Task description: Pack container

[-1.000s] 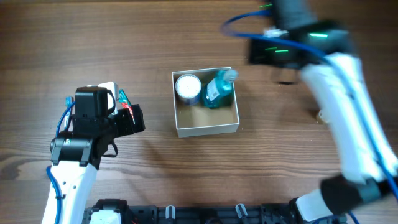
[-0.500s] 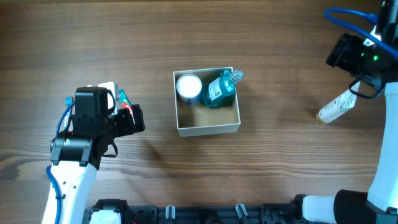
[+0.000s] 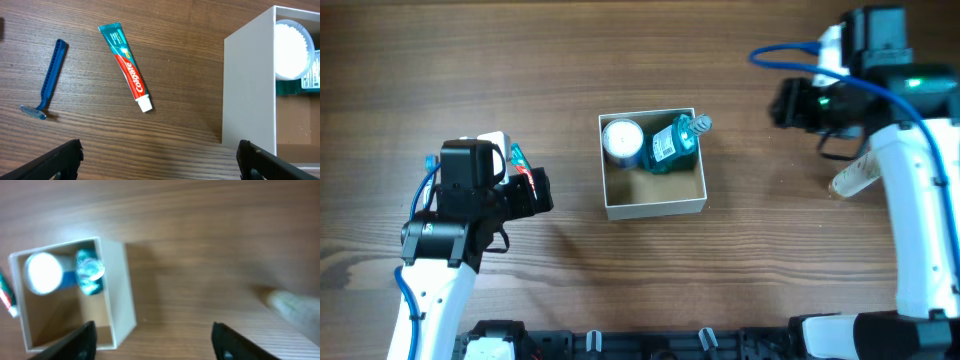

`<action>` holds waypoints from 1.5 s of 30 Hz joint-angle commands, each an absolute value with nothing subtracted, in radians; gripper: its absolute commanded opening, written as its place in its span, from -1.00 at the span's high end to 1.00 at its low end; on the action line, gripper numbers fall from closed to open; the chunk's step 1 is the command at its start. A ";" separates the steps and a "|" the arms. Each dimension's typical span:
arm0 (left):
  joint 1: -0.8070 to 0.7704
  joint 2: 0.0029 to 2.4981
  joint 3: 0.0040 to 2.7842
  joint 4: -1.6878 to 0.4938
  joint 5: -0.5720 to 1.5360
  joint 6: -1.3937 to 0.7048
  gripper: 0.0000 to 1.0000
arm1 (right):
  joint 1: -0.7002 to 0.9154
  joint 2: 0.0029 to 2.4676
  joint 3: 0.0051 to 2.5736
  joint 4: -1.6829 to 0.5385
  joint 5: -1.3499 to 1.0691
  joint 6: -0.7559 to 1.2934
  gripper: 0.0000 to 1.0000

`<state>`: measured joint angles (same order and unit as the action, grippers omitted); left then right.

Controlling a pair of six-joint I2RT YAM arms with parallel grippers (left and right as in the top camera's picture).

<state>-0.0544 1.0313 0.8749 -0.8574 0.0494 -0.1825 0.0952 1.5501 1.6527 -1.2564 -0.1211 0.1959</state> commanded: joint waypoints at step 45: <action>-0.057 1.035 0.898 -0.858 0.035 -0.191 -1.00 | 0.343 1.850 1.526 -0.910 -0.204 0.236 0.53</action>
<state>-0.0544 1.0313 0.8749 -0.8577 0.0494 -0.1825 0.3435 1.8351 1.5261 -0.9070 -0.2195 0.2558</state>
